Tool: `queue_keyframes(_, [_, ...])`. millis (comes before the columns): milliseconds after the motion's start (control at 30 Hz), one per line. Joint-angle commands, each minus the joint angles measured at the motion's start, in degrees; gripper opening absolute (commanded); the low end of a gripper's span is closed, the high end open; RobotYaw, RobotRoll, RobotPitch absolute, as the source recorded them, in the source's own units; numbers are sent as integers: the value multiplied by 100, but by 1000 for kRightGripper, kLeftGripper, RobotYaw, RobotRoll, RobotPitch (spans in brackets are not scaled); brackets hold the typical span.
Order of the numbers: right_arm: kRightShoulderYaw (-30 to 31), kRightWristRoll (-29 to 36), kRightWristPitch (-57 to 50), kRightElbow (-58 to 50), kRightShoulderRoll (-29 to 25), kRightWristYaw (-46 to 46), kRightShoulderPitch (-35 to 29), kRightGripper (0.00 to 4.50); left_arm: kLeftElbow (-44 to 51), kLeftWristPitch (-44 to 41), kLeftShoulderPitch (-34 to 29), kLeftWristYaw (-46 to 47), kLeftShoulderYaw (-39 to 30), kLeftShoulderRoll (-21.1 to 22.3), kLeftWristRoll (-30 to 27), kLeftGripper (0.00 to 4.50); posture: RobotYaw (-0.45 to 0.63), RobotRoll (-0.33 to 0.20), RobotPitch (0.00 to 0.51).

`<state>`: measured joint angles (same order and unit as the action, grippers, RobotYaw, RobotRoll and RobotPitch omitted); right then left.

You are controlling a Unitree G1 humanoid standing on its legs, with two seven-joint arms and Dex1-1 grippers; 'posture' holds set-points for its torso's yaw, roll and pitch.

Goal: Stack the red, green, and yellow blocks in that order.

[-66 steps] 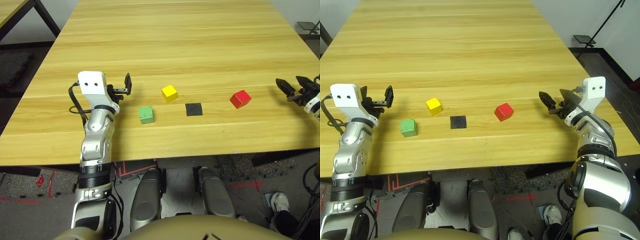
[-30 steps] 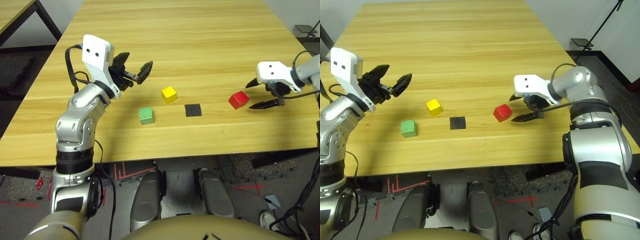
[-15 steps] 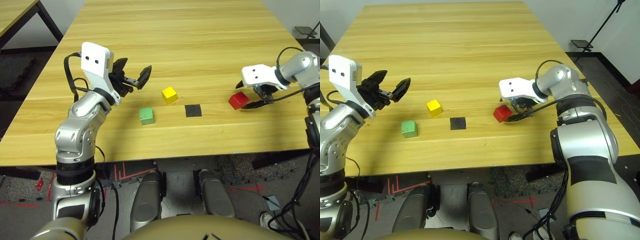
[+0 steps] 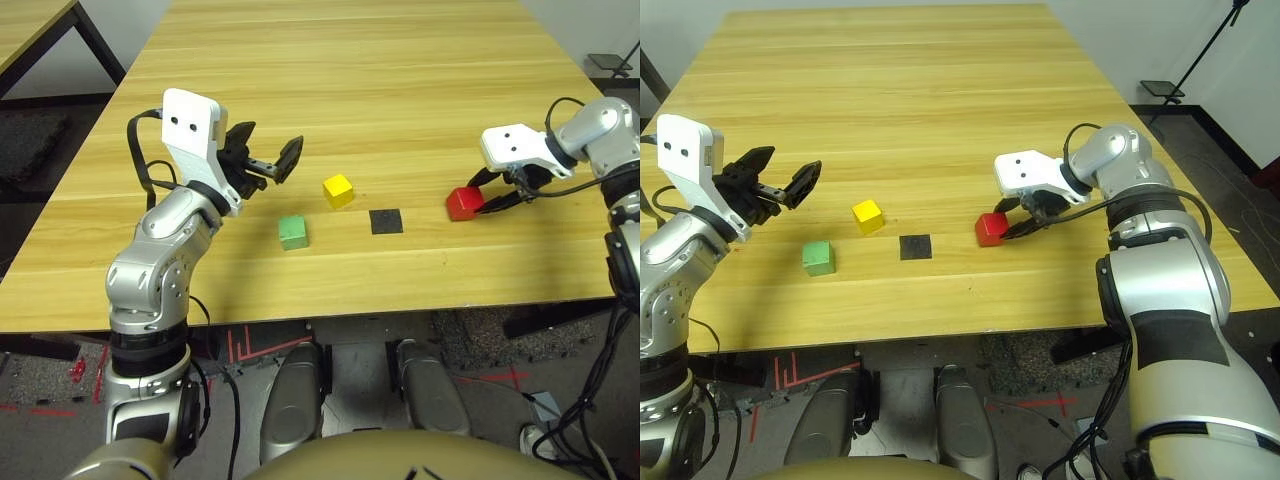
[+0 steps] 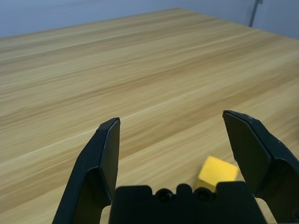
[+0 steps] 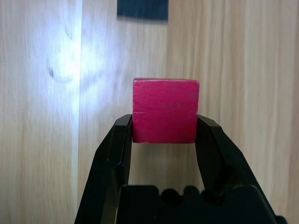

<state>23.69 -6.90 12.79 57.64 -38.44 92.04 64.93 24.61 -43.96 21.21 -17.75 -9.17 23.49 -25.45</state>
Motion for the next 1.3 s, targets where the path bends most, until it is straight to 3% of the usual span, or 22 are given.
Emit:
queue_keyframes(33, [363,287,-1724,-1943,-153,46,-500,2100,-118,-63,147,-67,197,-14,-6,4500,295,-205,103])
queue_keyframes(200, [422,7,-3387,-3562,-38,-46,-858,2100,-266,-62,271,-110,343,-51,29,4500,297,-212,98])
queue_keyframes(400, [590,-263,-4143,-3936,342,-421,-766,2100,-342,-7,296,-123,466,-63,91,4500,329,-220,95])
queue_keyframes(767, [796,-470,-3944,-3446,883,-683,-494,2100,58,-166,106,163,392,-102,85,4500,406,-230,105])
queue_keyframes(1233, [962,-599,-3672,-3165,1021,-498,-427,2100,396,-409,-61,377,280,-133,-4,4500,435,-235,128])
queue_keyframes(1300, [971,-608,-3733,-3139,1036,-516,-429,2829,371,-420,-26,335,306,-98,-9,4500,433,-234,128])
